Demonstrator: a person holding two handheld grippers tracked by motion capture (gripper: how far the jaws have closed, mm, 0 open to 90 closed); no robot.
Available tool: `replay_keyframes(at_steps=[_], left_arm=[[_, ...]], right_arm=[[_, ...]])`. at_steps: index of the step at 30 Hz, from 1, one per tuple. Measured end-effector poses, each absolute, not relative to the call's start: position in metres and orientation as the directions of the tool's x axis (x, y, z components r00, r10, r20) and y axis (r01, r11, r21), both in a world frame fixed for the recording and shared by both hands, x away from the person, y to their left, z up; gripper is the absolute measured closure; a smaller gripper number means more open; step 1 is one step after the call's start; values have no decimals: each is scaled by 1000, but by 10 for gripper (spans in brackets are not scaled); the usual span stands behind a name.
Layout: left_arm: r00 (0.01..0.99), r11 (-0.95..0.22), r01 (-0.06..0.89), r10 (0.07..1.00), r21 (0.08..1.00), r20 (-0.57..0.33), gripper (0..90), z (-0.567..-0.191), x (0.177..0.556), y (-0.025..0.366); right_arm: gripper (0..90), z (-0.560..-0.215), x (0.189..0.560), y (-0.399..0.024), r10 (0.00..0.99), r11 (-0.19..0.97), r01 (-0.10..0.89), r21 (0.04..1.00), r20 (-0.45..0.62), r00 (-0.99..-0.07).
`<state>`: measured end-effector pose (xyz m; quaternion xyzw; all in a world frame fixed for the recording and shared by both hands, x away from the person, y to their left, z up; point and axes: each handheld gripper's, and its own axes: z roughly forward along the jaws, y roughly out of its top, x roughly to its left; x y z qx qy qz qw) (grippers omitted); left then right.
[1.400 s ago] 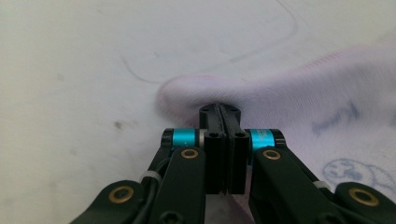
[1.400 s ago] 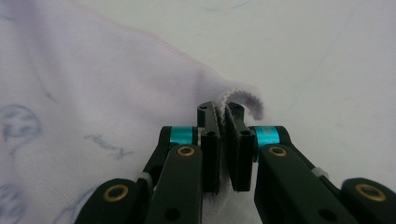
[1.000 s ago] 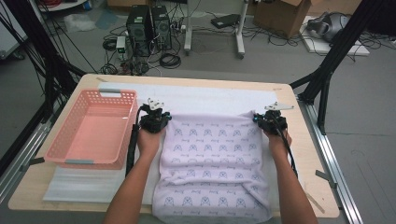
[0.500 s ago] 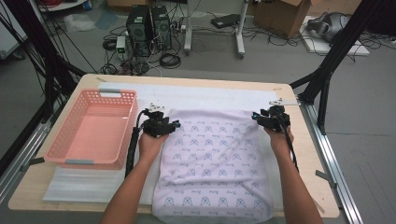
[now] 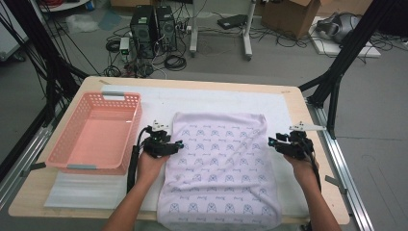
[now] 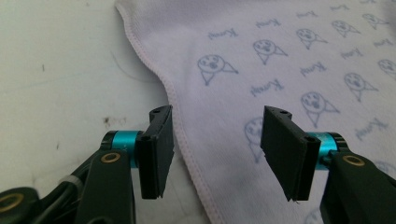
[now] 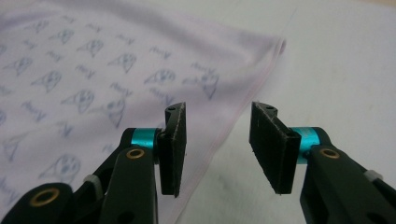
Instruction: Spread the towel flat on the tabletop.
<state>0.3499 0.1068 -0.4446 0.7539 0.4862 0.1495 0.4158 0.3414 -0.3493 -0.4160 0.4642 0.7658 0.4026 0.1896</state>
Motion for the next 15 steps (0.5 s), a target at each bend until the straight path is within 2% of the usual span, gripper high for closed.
replay_keyframes(at_steps=[1,2,3,4,7,9,10,12,15], left_arm=[[486,-205,623,858,755,-168,455,-447,349,107],[497,-221,596,856,772,-139,455,-448,345,107],[494,-232,580,862,781,-110,502,-449,341,106],[499,-269,552,865,789,-54,568,-451,337,104],[521,-298,540,853,787,-35,862,-449,334,98],[479,-290,547,878,785,-9,870,-446,338,99],[447,-256,549,894,796,-21,871,-445,343,105],[388,-179,566,919,805,-69,872,-445,351,115],[378,-173,579,923,797,-74,871,-450,357,117]], right_arm=[[556,-420,339,-349,860,252,562,788,83,-503],[556,-424,335,-349,856,265,568,779,81,-510],[556,-429,332,-347,855,268,579,770,87,-512],[556,-433,330,-345,851,267,591,761,101,-515],[575,-443,326,-337,840,288,605,742,107,-532],[600,-447,326,-329,836,333,594,732,63,-546],[663,-446,326,-327,835,337,590,734,57,-548],[858,-446,328,-323,818,342,588,733,76,-571],[873,-445,332,-317,812,369,571,733,44,-582]])
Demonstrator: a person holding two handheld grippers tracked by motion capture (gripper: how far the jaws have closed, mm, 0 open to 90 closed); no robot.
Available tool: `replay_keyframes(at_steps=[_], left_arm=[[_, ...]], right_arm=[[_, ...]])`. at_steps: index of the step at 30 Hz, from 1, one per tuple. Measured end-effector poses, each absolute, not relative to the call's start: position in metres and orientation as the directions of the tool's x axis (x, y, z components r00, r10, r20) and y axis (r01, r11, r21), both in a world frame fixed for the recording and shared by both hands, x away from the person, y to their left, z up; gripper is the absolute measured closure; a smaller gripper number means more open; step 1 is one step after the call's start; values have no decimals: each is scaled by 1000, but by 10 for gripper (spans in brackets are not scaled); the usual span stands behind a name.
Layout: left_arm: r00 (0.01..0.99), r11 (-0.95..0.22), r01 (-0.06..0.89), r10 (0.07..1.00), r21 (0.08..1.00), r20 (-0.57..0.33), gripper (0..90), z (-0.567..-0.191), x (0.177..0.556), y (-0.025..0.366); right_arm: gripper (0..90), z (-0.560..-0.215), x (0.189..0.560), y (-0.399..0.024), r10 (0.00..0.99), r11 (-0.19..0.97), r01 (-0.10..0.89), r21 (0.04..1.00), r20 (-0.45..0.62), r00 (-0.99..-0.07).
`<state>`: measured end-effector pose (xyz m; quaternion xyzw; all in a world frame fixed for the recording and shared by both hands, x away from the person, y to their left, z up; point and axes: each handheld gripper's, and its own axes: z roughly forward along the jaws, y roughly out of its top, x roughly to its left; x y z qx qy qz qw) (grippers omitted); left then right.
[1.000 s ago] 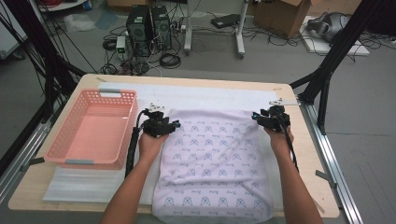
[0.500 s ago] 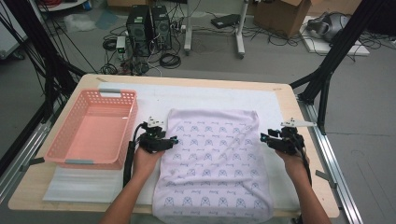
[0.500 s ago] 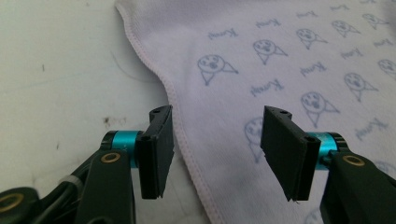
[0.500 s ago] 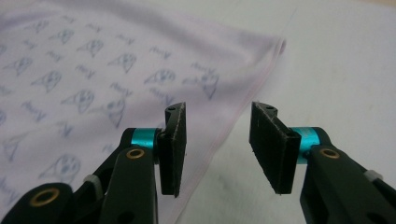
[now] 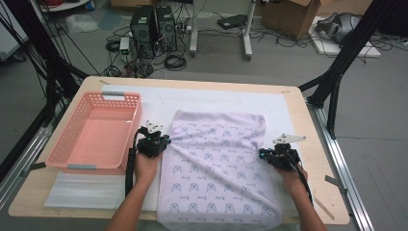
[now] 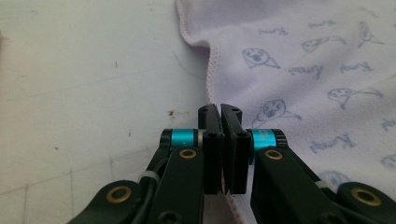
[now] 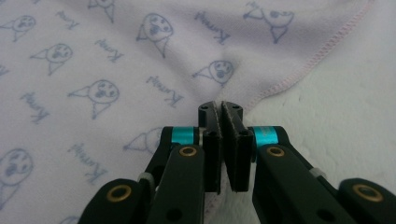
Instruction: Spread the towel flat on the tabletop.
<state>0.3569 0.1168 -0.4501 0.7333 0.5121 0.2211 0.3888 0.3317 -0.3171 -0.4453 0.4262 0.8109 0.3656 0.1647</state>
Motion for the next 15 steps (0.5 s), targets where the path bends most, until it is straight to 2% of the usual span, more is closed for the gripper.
replay_keyframes(at_steps=[3,4,6,7,9,11,15], left_arm=[[377,-141,576,920,806,-109,859,-451,358,116],[376,-140,574,921,807,-107,830,-450,357,116],[396,-130,579,908,805,-138,676,-448,353,117],[414,-139,578,899,804,-142,650,-447,350,118],[450,-134,564,877,815,-168,568,-444,341,120],[478,-136,546,861,826,-175,512,-442,332,122],[526,-148,532,830,834,-189,467,-443,311,123]], right_arm=[[875,-446,342,-320,854,337,562,755,6,-520],[875,-447,345,-322,870,323,562,762,-5,-492],[870,-449,349,-325,891,299,571,765,-10,-454],[843,-450,349,-327,895,270,580,768,21,-445],[705,-449,345,-327,899,263,574,775,19,-438],[634,-446,337,-330,896,259,567,782,26,-444],[579,-438,318,-337,890,245,553,797,41,-454]])
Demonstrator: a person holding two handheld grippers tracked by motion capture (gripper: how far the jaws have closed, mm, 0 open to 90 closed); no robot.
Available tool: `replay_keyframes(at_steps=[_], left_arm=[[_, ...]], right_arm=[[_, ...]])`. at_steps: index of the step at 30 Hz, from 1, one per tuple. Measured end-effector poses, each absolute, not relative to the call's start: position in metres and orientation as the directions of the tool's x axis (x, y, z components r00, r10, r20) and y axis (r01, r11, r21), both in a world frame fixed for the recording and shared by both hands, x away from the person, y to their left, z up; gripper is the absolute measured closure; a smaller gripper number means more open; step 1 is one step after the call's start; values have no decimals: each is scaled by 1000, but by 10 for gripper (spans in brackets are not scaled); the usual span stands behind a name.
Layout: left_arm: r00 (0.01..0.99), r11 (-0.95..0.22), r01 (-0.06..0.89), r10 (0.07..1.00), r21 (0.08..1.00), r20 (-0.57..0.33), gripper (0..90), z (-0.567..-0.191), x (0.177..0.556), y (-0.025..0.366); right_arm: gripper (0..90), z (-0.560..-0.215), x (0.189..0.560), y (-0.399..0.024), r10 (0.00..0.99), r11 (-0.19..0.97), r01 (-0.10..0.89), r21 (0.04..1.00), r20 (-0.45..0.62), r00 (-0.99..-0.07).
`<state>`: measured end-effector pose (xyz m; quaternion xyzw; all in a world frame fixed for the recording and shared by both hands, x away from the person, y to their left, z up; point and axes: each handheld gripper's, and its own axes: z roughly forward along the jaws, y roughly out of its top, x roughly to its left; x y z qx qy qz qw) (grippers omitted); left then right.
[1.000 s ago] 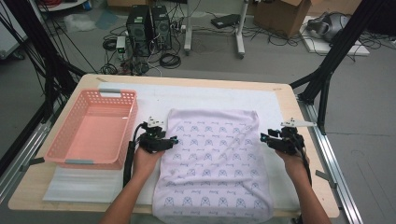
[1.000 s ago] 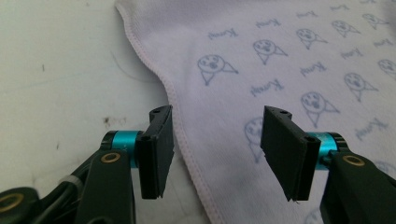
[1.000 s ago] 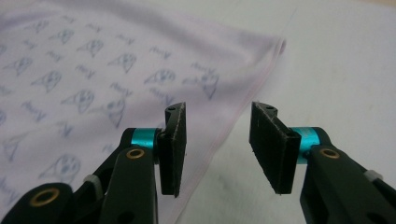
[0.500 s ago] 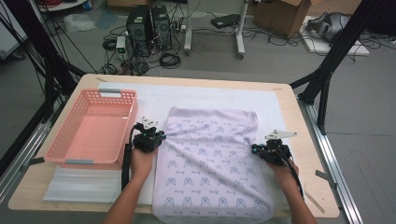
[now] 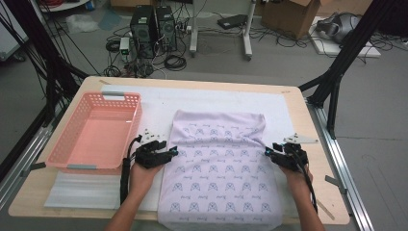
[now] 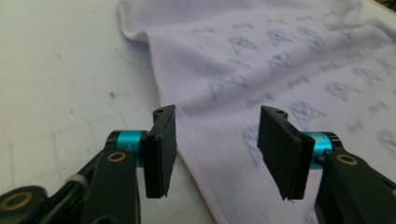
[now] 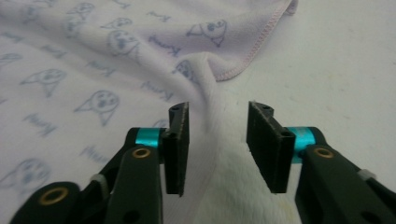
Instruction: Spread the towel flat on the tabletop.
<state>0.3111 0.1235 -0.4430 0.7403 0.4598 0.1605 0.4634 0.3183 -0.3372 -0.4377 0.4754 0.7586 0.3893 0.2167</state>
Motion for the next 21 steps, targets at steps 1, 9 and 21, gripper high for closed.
replay_keyframes(at_steps=[1,9,21], left_arm=[[530,-150,533,827,833,-190,467,-444,306,125],[563,-163,551,797,819,-220,482,-447,259,137],[606,-208,570,760,795,-235,479,-454,218,134]], right_arm=[[576,-436,312,-339,883,245,546,801,48,-467],[555,-436,247,-343,846,293,539,790,49,-531],[529,-451,201,-336,838,323,559,764,44,-544]])
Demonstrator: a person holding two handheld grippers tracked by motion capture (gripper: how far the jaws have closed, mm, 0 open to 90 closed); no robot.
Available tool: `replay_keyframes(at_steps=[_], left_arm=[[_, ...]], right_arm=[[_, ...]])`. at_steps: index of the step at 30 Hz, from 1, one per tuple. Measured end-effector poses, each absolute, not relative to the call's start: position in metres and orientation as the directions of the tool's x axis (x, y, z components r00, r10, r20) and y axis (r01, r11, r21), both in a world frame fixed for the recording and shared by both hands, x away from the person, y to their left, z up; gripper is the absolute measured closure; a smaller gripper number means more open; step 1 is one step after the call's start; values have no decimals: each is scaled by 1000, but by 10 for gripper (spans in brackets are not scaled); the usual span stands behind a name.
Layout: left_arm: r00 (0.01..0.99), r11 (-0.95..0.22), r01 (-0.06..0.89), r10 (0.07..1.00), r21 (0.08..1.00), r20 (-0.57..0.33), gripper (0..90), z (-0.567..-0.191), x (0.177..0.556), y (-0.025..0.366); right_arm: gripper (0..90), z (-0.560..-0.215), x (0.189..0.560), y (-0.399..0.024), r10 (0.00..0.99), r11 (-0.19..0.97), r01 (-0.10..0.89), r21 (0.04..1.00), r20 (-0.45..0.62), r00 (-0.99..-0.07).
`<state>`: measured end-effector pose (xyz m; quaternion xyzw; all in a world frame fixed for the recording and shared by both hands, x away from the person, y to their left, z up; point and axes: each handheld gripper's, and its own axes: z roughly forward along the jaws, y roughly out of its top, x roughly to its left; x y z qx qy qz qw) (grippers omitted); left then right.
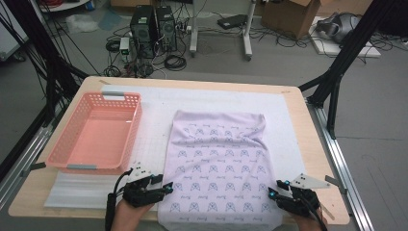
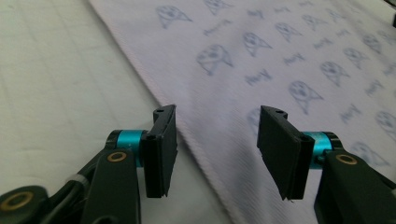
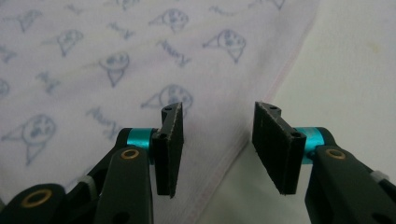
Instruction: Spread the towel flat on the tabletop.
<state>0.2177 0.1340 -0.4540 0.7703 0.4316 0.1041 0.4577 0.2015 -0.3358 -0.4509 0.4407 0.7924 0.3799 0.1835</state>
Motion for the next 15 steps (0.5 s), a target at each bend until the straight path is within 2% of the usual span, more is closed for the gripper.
replay_keyframes(at_steps=[1,3,4,5,6,9,12,15], left_arm=[[610,-228,555,766,800,-204,495,-454,215,132],[595,-245,527,790,814,-147,567,-456,210,129],[587,-263,507,802,821,-105,647,-457,207,128],[602,-271,499,792,823,-104,753,-457,207,129],[614,-261,510,778,820,-134,862,-457,207,129],[621,-253,528,767,811,-164,874,-455,202,138],[619,-231,534,762,814,-190,875,-454,189,149],[648,-258,515,742,817,-174,861,-455,177,150]], right_arm=[[536,-451,199,-336,842,316,564,763,49,-538],[616,-450,195,-336,844,329,558,762,28,-535],[704,-451,193,-336,845,323,557,765,33,-534],[827,-451,191,-335,845,313,565,763,49,-533],[864,-450,189,-335,835,319,562,763,54,-548],[875,-447,183,-334,841,332,573,749,39,-540],[875,-447,171,-343,837,309,583,751,77,-542],[861,-446,159,-347,828,313,598,738,96,-552]])
